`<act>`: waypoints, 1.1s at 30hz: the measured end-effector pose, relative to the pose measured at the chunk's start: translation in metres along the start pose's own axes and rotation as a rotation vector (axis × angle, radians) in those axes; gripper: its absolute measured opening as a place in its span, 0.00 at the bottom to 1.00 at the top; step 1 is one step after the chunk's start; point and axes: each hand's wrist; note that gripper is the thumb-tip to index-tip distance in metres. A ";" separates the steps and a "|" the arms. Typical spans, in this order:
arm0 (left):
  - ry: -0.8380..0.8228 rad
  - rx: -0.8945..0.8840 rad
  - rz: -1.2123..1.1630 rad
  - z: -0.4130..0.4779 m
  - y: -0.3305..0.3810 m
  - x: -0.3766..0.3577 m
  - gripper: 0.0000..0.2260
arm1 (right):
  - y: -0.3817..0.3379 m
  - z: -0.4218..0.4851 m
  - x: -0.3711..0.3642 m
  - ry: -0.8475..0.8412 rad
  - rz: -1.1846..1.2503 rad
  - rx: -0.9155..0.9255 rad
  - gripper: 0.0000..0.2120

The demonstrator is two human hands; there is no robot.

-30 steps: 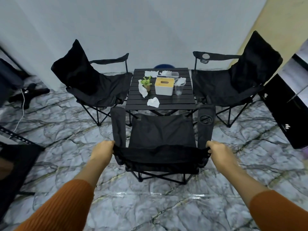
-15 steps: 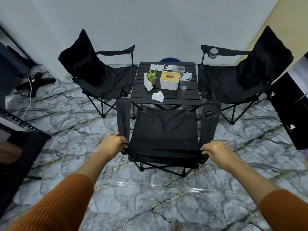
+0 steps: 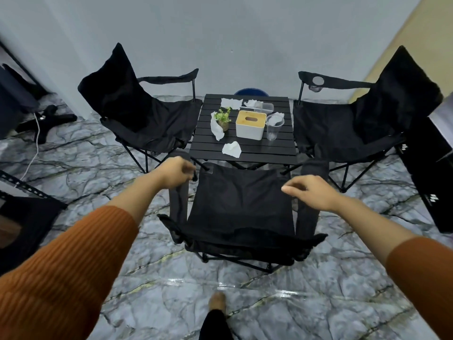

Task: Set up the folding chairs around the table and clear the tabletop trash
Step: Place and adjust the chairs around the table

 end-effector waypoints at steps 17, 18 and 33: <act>-0.487 -0.190 0.424 0.275 -0.029 -0.326 0.44 | 0.212 0.252 -0.227 -0.122 -0.255 -0.448 0.39; -0.466 -0.199 0.429 0.278 -0.032 -0.343 0.45 | 0.223 0.253 -0.237 -0.141 -0.289 -0.442 0.41; -0.389 -0.298 0.385 0.270 -0.062 -0.404 0.39 | 0.261 0.239 -0.280 -0.231 -0.329 -0.439 0.43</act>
Point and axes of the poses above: each hand's wrist, its own z-axis towards the middle knuckle, its own x-axis out of the back of the hand, y = z × x, and after that the axes turned 10 degrees about z, right-handed
